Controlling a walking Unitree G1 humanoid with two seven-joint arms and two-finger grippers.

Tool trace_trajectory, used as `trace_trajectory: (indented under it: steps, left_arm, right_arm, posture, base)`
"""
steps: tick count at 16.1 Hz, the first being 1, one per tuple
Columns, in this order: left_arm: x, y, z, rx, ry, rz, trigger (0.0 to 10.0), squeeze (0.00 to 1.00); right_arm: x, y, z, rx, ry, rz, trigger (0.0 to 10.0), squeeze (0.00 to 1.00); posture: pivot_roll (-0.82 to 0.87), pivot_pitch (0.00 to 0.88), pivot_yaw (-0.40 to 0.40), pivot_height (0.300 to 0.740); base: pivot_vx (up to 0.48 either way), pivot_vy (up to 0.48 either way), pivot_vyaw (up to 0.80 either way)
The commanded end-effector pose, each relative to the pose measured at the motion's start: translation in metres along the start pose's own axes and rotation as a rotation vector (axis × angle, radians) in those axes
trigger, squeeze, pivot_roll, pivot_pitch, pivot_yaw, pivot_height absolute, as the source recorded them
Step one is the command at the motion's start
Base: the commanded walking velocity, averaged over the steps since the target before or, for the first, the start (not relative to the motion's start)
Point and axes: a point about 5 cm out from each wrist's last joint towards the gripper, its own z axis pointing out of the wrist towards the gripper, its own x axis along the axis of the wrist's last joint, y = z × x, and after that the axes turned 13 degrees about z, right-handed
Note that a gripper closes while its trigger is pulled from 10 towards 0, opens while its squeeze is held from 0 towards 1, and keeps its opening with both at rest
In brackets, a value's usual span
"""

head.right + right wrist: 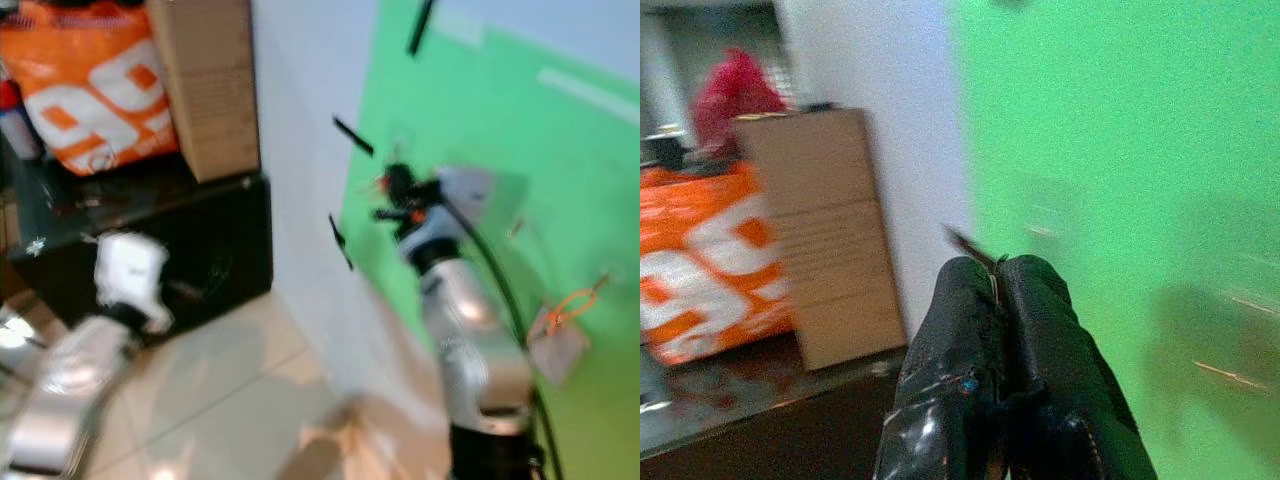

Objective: Hang keys on a hook

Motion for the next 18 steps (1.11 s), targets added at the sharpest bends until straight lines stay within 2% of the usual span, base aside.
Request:
trace_trajectory:
  steps: [1, 3, 6, 12, 16, 18]
  left_arm:
    - [0.000, -0.005, -0.002, -0.002, -0.003, 0.012, 10.0, 0.30]
    - [0.001, -0.003, -0.002, -0.051, 0.009, 0.020, 10.0, 0.30]
    - [0.002, -0.005, 0.000, -0.043, 0.006, 0.026, 10.0, 0.29]
    - [0.002, -0.004, 0.003, -0.034, 0.005, 0.026, 10.0, 0.29]
    - [0.005, -0.002, 0.004, -0.067, 0.021, 0.021, 10.0, 0.29]
    - [0.007, 0.002, 0.003, -0.118, 0.032, 0.007, 10.0, 0.30]
  right_arm:
    - [-0.001, -0.003, 0.000, 0.019, -0.004, 0.004, 10.0, 0.00]
    - [-0.001, -0.003, -0.001, 0.018, -0.002, -0.001, 10.0, 0.00]
    - [0.000, -0.003, -0.003, 0.016, -0.008, -0.016, 10.0, 0.00]
    - [-0.002, -0.009, -0.002, 0.050, -0.026, -0.037, 10.0, 0.00]
    - [-0.004, -0.013, 0.001, 0.085, -0.042, -0.051, 10.0, 0.00]
    - [-0.003, -0.013, 0.003, 0.074, -0.032, -0.052, 10.0, 0.00]
  posture:
    - [0.05, 0.000, -0.028, 0.740]
    - [0.05, 0.000, -0.024, 0.740]
    - [0.04, 0.000, -0.019, 0.740]
    - [0.04, 0.000, -0.030, 0.740]
    - [0.05, 0.000, -0.035, 0.740]
    - [0.05, 0.000, -0.036, 0.740]
  base:
    - [0.000, 0.000, 0.00]
    - [0.000, 0.000, 0.00]
    - [0.000, 0.000, 0.00]
    - [0.000, 0.000, -0.74]
    - [0.000, 0.000, 0.00]
    - [0.000, 0.000, 0.00]
